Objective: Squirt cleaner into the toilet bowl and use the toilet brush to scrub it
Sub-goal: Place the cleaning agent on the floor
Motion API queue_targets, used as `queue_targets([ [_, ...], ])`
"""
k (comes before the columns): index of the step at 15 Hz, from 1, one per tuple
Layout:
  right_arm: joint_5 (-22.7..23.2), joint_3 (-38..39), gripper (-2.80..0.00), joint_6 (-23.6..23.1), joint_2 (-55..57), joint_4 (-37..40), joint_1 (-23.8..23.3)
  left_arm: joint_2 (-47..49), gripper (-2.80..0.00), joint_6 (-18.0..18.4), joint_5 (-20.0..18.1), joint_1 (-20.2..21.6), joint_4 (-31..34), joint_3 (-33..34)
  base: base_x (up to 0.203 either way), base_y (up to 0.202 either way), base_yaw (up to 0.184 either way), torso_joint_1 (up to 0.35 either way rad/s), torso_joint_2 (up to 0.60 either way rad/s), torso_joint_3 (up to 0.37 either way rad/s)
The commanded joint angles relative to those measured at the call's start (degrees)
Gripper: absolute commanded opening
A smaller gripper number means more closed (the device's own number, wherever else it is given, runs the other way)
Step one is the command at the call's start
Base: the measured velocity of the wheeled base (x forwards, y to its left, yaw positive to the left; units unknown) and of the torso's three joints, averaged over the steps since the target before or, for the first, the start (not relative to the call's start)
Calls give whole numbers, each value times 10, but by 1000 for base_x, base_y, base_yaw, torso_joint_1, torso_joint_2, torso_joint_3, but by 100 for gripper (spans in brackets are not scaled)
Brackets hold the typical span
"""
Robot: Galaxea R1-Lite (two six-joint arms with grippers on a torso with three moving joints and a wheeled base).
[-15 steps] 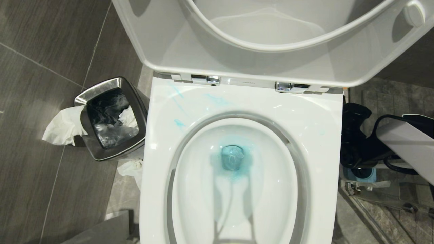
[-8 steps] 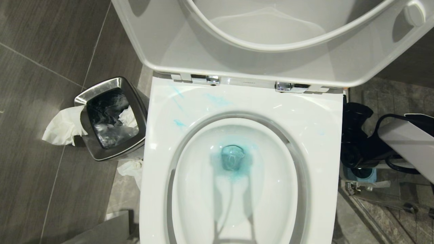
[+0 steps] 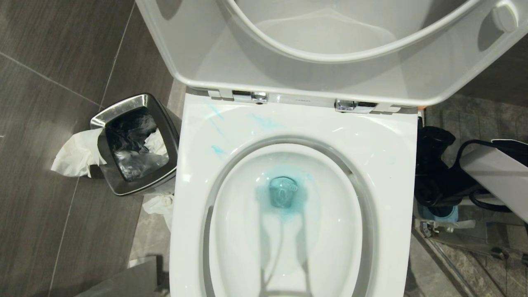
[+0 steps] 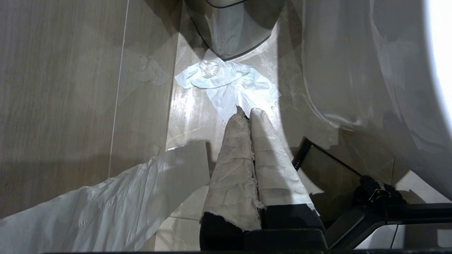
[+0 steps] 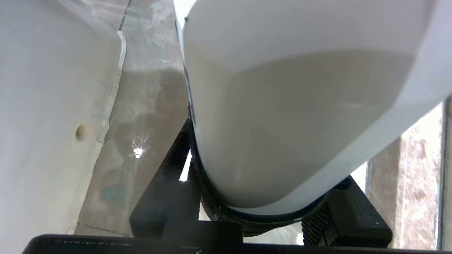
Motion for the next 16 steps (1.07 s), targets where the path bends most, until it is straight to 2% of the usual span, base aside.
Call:
queue_targets([
  [1,0,15,-280,-1,-2,-15,1,0,-280,0,0,0,0,1,0,0,0,0,0,0],
  [14,3,0,-280,-1,32,-69,6,0,-280,0,0,0,0,1,0,0,0,0,0,0],
  [15,3,2,0,-2,32,-68,7,0,-280,0,0,0,0,1,0,0,0,0,0,0],
  [16,3,2,0,-1,32,-68,7,0,-280,0,0,0,0,1,0,0,0,0,0,0],
])
